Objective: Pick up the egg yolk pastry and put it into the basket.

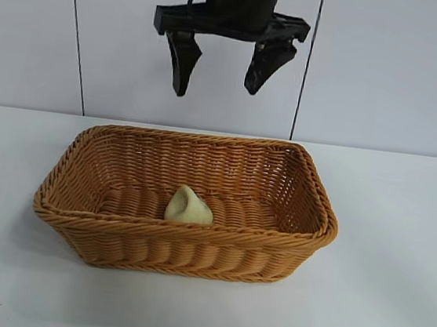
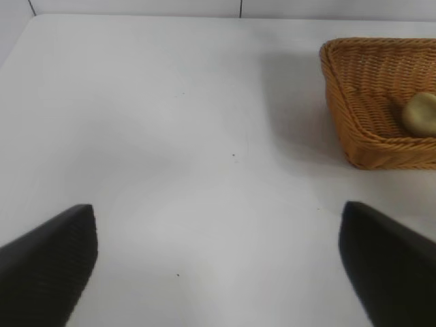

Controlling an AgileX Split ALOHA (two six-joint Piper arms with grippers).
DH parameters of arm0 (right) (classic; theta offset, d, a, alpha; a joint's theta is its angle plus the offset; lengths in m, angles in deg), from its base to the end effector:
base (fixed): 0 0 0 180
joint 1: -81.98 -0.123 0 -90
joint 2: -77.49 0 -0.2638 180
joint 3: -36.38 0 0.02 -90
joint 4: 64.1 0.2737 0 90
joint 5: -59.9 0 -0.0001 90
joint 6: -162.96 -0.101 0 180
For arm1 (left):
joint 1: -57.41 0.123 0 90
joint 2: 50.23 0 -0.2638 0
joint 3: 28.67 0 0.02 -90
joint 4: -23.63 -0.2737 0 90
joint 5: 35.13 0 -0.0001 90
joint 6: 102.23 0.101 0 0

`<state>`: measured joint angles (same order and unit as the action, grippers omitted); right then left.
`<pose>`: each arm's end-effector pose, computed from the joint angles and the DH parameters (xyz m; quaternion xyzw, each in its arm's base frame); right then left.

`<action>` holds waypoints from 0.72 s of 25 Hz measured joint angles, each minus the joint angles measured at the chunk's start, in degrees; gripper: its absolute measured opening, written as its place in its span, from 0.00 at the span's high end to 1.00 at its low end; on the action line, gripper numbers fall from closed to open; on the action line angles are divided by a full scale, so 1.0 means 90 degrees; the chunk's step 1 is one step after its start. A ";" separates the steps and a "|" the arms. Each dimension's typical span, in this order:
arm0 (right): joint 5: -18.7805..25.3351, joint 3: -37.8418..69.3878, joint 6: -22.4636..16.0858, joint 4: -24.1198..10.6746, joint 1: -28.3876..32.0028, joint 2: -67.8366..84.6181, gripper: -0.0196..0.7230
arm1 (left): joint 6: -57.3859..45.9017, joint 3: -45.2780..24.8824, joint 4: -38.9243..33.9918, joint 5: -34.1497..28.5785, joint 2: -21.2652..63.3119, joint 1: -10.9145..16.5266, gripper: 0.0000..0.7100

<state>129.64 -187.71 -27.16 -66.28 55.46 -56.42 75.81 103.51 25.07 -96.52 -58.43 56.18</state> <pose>0.4416 0.2164 0.2393 -0.1436 0.9734 0.0380 0.1743 0.0442 -0.0032 0.2836 -0.0049 0.8544 -0.0270 0.5189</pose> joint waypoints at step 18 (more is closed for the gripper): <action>0.0000 0.0000 0.0000 -0.0097 0.2627 0.0000 0.09 | 0.0002 0.0000 0.0000 0.0000 0.0000 0.0000 0.02</action>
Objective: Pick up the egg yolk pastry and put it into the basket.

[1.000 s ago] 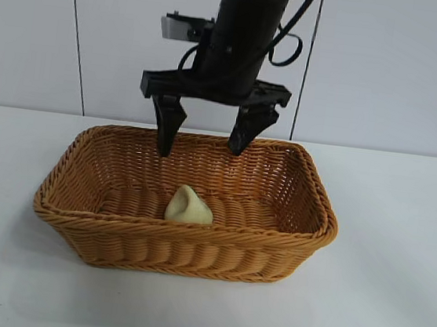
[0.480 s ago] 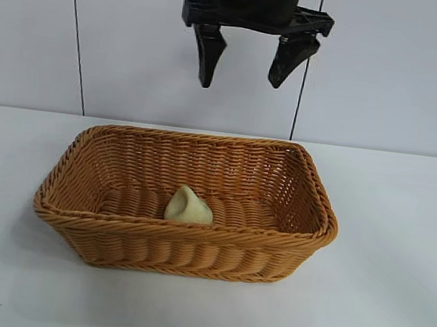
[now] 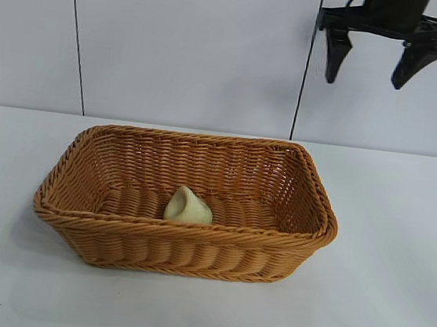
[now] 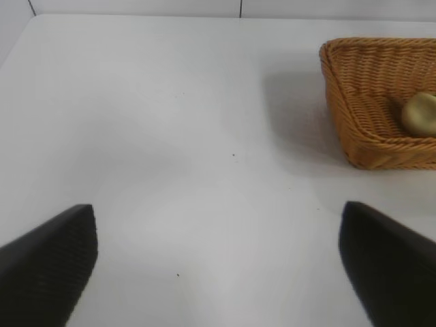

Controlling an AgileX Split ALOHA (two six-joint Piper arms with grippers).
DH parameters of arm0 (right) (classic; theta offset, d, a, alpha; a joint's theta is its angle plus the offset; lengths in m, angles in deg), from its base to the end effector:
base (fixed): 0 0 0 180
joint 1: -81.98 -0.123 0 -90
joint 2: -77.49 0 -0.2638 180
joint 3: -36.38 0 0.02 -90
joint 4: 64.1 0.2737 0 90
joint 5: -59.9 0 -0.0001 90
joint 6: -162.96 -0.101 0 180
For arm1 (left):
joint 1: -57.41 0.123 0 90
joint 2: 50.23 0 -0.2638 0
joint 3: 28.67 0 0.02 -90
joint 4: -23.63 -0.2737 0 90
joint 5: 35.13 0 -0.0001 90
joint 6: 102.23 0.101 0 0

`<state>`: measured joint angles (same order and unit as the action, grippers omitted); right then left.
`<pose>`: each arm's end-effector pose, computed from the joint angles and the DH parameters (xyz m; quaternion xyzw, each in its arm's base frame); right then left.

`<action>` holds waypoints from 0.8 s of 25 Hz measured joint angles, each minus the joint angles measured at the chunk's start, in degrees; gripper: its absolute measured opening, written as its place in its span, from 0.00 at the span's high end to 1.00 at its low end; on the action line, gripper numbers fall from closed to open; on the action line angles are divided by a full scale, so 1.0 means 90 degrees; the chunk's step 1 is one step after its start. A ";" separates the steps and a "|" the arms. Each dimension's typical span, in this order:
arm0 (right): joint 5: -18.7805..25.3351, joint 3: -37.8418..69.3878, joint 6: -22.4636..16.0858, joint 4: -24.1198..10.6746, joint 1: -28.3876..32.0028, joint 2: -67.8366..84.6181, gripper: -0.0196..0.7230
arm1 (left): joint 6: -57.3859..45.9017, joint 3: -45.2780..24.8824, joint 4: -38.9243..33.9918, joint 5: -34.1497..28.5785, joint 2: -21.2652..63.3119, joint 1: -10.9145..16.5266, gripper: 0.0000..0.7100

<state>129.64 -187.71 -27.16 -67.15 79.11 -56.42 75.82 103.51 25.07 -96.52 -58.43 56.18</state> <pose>0.4914 0.0196 0.2394 0.0576 0.9821 -0.0060 0.1792 0.0442 -0.0032 0.2836 -0.0048 0.8544 -0.0270 0.5189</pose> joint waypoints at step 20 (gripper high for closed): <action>-0.0015 0.3965 0.0461 -0.0029 -0.0007 0.2721 0.11 | 0.0000 0.0000 0.0000 0.0007 0.0000 0.0000 0.02</action>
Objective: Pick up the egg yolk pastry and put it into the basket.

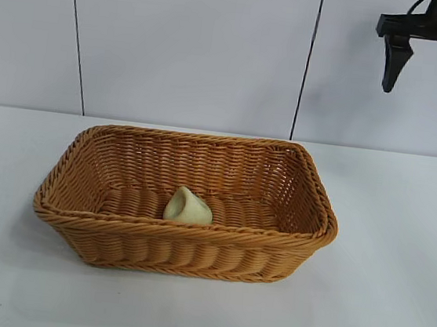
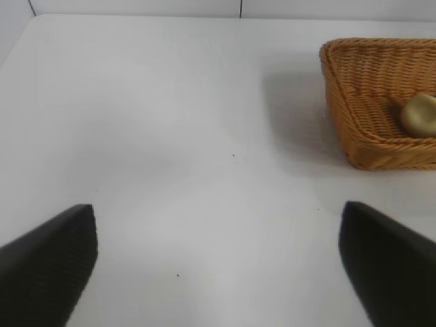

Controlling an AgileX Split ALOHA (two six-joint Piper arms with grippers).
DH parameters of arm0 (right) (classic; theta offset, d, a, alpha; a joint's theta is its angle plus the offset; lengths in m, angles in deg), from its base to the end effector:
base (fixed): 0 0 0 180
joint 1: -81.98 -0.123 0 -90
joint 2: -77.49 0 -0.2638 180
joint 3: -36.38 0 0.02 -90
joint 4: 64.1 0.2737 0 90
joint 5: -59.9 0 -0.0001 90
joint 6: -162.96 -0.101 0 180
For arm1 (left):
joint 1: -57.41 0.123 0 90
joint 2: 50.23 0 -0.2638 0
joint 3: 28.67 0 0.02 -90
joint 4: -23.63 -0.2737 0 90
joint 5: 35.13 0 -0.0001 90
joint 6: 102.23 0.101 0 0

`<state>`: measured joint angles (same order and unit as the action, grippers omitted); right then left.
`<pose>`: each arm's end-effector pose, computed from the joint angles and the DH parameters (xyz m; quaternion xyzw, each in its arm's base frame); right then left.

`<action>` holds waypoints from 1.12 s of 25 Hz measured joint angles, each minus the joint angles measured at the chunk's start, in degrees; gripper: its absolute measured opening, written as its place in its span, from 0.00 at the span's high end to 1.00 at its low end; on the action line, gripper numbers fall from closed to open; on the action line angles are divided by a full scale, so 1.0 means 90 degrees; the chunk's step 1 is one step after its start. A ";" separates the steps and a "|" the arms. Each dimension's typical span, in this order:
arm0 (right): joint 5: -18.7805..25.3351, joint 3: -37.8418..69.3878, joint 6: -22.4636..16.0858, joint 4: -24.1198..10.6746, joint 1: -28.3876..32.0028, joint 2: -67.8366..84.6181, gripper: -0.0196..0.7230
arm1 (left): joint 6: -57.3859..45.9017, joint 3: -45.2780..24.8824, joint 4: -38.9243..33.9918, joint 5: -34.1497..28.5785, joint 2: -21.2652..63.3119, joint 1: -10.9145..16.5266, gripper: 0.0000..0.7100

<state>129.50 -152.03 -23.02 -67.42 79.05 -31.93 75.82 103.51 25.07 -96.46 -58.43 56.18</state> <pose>0.3764 0.0138 0.2396 0.0187 0.9961 -0.0214 0.0837 0.0443 -0.0032 0.2837 -0.0048 0.8542 -0.0270 0.5193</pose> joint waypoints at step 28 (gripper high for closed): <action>-0.1223 0.6243 0.0455 0.0505 0.0000 0.9237 0.11 | 0.0000 0.0000 0.0000 0.0000 0.0020 0.0000 0.02</action>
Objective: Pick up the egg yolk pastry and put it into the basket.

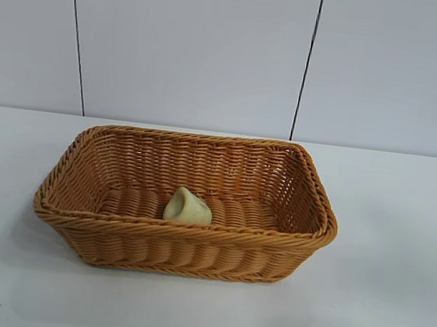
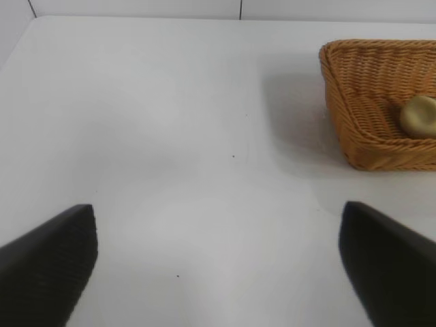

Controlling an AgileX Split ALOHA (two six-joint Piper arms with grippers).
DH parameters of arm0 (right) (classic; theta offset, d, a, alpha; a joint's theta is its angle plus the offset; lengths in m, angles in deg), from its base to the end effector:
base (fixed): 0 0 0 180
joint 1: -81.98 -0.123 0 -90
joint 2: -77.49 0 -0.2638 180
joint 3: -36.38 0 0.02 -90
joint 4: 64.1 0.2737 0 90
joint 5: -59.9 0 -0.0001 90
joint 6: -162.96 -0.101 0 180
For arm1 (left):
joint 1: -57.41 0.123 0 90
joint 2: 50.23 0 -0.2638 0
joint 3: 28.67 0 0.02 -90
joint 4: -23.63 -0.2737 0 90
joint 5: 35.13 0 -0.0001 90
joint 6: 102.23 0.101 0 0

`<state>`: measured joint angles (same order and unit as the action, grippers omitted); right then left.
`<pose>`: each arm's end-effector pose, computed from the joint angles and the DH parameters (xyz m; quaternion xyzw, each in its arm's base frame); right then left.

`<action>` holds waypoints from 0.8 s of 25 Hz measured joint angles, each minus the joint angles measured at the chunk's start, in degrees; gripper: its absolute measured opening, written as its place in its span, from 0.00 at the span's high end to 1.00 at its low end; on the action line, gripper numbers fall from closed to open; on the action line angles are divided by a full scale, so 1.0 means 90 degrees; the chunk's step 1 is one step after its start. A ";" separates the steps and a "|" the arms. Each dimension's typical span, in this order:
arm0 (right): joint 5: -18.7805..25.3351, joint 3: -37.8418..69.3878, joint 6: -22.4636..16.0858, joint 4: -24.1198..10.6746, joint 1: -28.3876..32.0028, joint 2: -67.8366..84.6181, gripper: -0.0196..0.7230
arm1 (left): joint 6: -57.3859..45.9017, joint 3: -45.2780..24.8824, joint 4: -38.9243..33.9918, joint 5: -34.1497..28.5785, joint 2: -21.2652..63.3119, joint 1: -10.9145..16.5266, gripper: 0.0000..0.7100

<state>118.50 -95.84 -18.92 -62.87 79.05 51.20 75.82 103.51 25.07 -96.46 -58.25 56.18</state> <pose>0.0952 0.0067 0.2657 -0.0069 0.9158 0.0275 0.4006 0.0438 -0.0032 0.2839 -0.0048 0.8533 -0.0270 0.5206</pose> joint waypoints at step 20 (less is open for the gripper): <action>0.0000 0.0007 0.0000 0.0005 0.0410 0.2010 0.11 | 0.0000 0.0000 0.0000 0.0000 0.0000 0.0000 0.02</action>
<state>118.50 -95.78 -18.92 -62.82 82.73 69.29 75.82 103.51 25.07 -96.46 -58.25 56.18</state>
